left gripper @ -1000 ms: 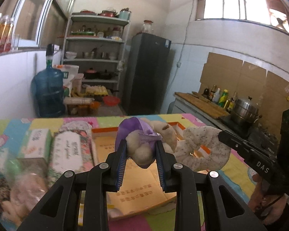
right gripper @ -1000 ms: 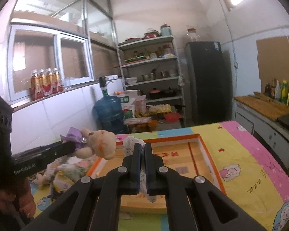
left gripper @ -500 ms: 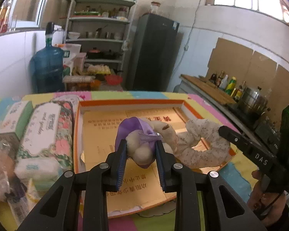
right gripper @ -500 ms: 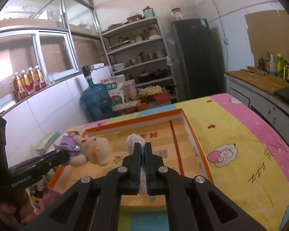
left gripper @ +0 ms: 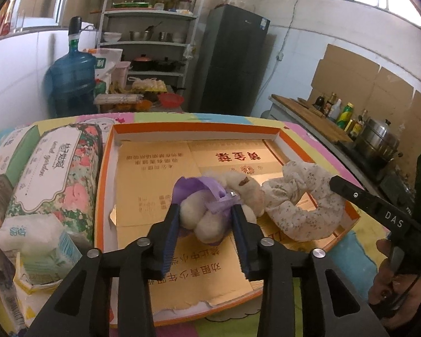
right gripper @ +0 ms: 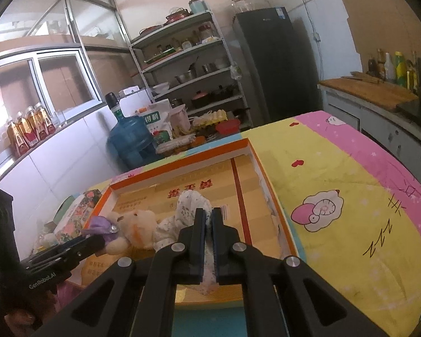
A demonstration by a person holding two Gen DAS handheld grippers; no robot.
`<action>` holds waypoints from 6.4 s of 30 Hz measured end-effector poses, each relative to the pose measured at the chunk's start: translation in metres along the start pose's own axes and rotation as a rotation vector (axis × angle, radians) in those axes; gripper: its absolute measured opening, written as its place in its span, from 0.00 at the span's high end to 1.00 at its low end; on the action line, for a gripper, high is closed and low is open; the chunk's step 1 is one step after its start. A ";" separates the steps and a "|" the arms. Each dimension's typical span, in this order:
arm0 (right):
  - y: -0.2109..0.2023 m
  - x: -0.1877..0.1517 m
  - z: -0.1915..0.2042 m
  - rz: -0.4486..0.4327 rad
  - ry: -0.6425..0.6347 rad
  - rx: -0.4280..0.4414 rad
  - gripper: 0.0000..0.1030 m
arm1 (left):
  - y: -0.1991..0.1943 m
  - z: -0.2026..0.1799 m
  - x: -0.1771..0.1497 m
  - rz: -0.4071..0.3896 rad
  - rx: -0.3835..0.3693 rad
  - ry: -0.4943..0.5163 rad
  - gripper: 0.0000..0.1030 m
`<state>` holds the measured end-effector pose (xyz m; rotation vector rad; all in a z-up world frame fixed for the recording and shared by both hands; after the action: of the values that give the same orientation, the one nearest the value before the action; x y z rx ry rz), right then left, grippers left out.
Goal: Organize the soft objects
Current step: 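Carry the bear and floral scrunchie over the orange box with both grippers, then open both grippers to drop the bear and scrunchie into the box, then move both tools back to the pile of soft items, then grasp the leopard scrunchie with the left gripper while the right grasps the yellow snack bag, then carry the leopard scrunchie and yellow bag over the box with both grippers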
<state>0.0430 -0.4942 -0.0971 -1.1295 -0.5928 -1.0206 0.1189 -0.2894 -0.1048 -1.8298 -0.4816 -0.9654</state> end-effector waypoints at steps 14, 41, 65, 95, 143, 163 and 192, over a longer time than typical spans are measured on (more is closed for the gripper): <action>-0.006 0.004 0.004 -0.020 -0.031 -0.057 0.54 | -0.019 -0.005 0.007 -0.064 0.023 0.038 0.38; -0.055 -0.001 0.085 -0.109 -0.161 -0.039 0.39 | -0.114 0.016 0.013 -0.202 0.079 0.081 0.27; -0.077 -0.019 0.185 -0.126 -0.282 0.056 0.39 | -0.199 0.092 0.001 -0.284 0.176 0.013 0.27; -0.051 -0.086 0.254 -0.007 -0.252 0.138 0.39 | -0.248 0.232 -0.057 -0.305 0.310 -0.152 0.27; 0.001 -0.131 0.252 0.161 -0.158 0.113 0.50 | -0.184 0.307 -0.071 -0.124 0.338 -0.245 0.89; -0.022 -0.117 0.256 0.084 -0.180 0.142 0.60 | -0.244 0.269 -0.045 -0.292 0.344 -0.142 0.89; -0.056 -0.068 0.213 -0.045 -0.150 0.098 0.60 | -0.217 0.154 0.009 -0.320 0.119 0.022 0.89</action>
<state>-0.0169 -0.2763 -0.0531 -1.1158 -0.7835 -0.9404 0.0382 -0.0561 -0.0051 -1.6633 -0.8186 -1.1432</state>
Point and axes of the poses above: each gripper's, at about its wrist camera, not at the fingertips, and y roughly the way its jaws point, z to its left, x to its top, the point moved 3 cm from there along y, roughly the way its jaws point, and after that the axes turned 4 degrees about -z, right-handed, at the moved point
